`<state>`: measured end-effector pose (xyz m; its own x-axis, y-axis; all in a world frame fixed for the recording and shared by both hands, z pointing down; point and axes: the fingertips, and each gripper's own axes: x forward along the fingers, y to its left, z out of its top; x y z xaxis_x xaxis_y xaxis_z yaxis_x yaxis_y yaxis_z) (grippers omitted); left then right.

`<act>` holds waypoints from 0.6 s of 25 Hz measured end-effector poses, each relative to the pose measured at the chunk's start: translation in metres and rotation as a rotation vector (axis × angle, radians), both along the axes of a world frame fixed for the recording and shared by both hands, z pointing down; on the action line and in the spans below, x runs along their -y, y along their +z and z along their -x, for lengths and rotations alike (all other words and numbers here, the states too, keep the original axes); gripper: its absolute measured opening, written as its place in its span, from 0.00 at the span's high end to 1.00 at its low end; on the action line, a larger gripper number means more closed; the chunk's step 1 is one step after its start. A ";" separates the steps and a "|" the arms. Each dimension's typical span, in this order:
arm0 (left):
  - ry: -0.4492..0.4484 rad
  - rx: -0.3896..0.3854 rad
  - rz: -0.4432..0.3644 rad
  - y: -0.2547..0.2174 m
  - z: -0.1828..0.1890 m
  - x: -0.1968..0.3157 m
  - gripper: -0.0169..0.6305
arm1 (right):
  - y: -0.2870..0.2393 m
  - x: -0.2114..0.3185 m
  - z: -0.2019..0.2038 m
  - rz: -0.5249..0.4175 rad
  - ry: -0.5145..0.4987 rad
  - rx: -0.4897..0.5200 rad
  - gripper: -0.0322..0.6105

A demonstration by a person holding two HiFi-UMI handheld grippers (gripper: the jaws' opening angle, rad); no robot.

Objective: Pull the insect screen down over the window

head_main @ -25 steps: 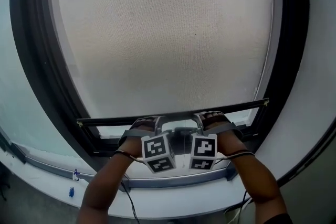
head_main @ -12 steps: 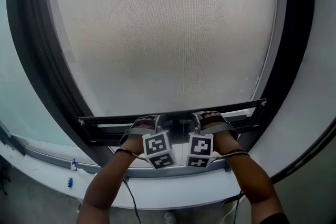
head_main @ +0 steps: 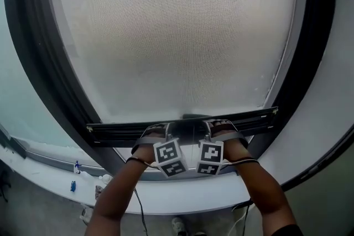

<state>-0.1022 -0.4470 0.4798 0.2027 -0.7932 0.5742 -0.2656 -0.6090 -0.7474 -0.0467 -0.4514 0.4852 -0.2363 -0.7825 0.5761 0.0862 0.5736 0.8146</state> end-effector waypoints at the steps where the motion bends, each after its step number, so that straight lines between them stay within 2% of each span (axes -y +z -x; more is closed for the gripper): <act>1: -0.005 0.000 0.002 0.004 0.000 0.000 0.74 | 0.004 -0.001 0.000 0.015 0.000 0.000 0.64; 7: -0.028 0.011 0.066 0.045 -0.001 -0.002 0.74 | 0.042 -0.004 0.000 0.089 -0.008 0.001 0.64; 10: -0.040 0.023 0.059 0.059 -0.002 0.000 0.74 | 0.056 -0.003 -0.001 0.086 -0.010 -0.003 0.64; 15: -0.049 0.030 0.052 0.060 -0.001 0.001 0.74 | 0.058 -0.004 -0.005 0.068 -0.009 -0.065 0.64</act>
